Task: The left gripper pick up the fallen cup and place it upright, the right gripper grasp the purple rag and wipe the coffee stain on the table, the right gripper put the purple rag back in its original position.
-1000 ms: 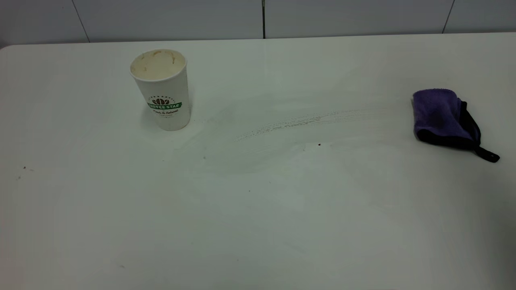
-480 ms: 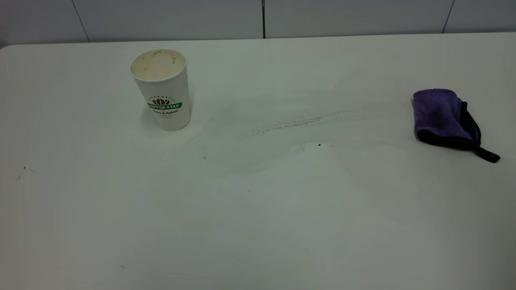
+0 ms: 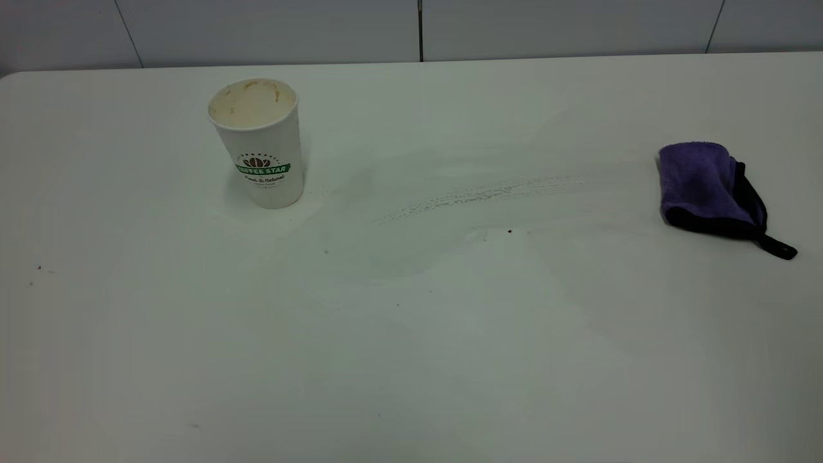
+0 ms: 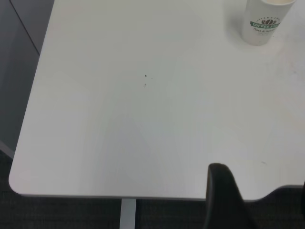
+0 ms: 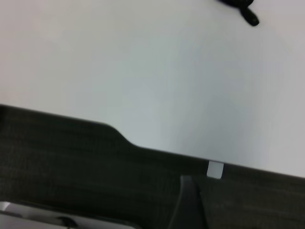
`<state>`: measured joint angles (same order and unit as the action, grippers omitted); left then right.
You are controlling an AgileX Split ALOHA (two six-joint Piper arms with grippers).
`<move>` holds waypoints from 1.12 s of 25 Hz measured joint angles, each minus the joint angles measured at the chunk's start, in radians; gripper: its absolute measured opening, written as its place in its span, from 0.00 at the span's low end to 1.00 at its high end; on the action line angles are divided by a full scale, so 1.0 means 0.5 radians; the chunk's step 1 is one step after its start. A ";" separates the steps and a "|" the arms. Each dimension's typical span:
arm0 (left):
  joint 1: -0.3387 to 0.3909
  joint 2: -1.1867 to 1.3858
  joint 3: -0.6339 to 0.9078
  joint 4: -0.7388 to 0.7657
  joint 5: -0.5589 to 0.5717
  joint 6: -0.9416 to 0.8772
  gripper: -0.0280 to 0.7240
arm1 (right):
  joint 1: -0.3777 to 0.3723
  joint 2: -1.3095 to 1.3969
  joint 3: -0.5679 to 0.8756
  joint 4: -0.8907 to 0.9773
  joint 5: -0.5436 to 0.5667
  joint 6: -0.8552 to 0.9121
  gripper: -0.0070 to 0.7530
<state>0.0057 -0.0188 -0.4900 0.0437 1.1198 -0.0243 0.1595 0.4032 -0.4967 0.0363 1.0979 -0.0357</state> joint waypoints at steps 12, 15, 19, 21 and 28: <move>0.000 0.000 0.000 0.000 0.000 0.000 0.61 | 0.000 -0.136 0.000 -0.021 0.051 0.007 0.87; 0.000 0.000 0.000 0.000 0.000 0.000 0.61 | -0.041 -0.182 0.000 -0.027 0.051 0.007 0.86; 0.000 0.000 0.000 0.000 0.000 -0.002 0.61 | -0.212 -0.402 0.000 -0.058 0.053 0.007 0.85; 0.000 0.000 0.000 0.000 0.000 -0.004 0.61 | -0.289 -0.532 0.000 -0.073 0.060 0.007 0.84; 0.000 0.000 0.000 0.000 0.000 -0.004 0.61 | -0.342 -0.836 0.000 -0.100 0.087 0.007 0.82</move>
<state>0.0057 -0.0188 -0.4900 0.0437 1.1198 -0.0261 -0.0115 -0.0146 -0.4967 -0.0136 1.1414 -0.0322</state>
